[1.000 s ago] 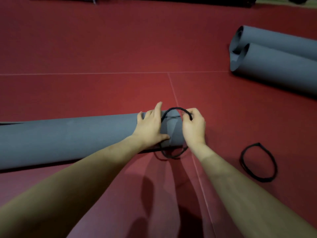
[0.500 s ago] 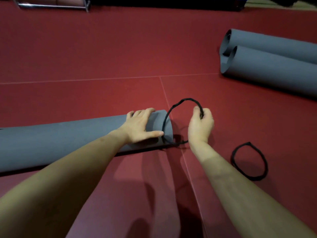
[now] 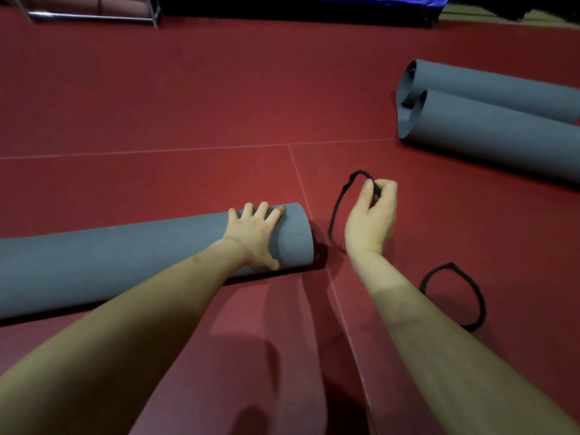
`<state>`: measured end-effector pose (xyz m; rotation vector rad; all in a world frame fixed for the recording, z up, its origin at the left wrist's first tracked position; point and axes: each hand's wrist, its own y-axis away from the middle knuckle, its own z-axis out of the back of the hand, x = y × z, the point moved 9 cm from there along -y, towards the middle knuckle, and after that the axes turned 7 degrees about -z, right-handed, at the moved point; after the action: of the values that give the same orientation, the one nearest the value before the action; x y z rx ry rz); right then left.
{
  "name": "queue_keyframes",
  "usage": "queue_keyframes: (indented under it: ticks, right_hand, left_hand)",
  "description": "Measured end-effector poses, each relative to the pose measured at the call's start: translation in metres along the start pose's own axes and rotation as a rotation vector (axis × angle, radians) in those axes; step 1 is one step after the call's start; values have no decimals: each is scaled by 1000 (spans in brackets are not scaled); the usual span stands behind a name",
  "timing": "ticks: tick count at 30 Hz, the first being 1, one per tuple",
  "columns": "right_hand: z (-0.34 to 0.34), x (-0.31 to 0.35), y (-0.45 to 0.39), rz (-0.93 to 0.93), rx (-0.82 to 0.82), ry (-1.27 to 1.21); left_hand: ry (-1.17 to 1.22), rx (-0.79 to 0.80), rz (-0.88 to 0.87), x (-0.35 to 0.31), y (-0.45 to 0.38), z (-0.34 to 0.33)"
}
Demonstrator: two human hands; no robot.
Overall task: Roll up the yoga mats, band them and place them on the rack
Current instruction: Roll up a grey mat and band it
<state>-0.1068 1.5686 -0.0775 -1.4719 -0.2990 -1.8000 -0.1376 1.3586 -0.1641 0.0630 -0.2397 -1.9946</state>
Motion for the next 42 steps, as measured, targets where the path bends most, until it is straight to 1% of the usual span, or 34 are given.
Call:
queue_keyframes:
  ticks: [3, 5, 6, 8, 10, 12, 13, 17, 19, 21, 23, 26, 29, 33, 37, 40, 42]
  right_hand:
    - [-1, 4, -5, 14, -8, -15]
    - [-12, 4, -5, 62, 67, 21]
    - [-22, 1, -4, 69, 135, 90]
    - [-47, -15, 4, 27, 312, 282]
    - [-69, -31, 20, 3, 493, 391]
    - [-84, -34, 37, 88, 606, 405]
    - [-89, -31, 45, 155, 625, 392]
    - [-90, -14, 75, 454, 564, 355]
    - [-90, -19, 87, 517, 556, 367]
    - [-88, -29, 90, 523, 542, 365]
    - [-85, -36, 94, 547, 533, 369]
    - [-85, -41, 94, 570, 520, 400]
    - [-82, -44, 92, 526, 450, 436]
    - [-83, -33, 88, 556, 371, 519]
    - [-90, 4, 63, 473, 321, 509]
    - [-95, 55, 46, 427, 323, 420]
    - [-96, 99, 33, 450, 335, 352]
  left_hand:
    - [18, 66, 28, 1, -6, 2]
    - [36, 94, 36, 2, -9, 3]
    - [46, 97, 36, 3, -9, 3]
    - [57, 96, 27, 4, -7, 0]
    - [34, 91, 11, 5, -5, -3]
    - [9, 73, -3, 7, -4, -5]
    - [7, 57, -7, 7, -4, -5]
    - [-44, -6, -35, 7, -1, -3]
    - [-67, -47, -69, 6, -1, -3]
    - [-89, -52, -106, 8, -2, -3]
    - [-131, -1, -138, 11, -5, -5]
    - [-135, 52, -121, 16, -12, -4]
    - [-125, 6, -121, 15, -15, -2]
    - [-143, -40, -108, 19, -14, 6]
    - [-119, -104, -38, 43, -13, 53]
    - [-93, -151, 24, 65, -7, 104]
    - [-77, -194, 65, 82, 1, 142]
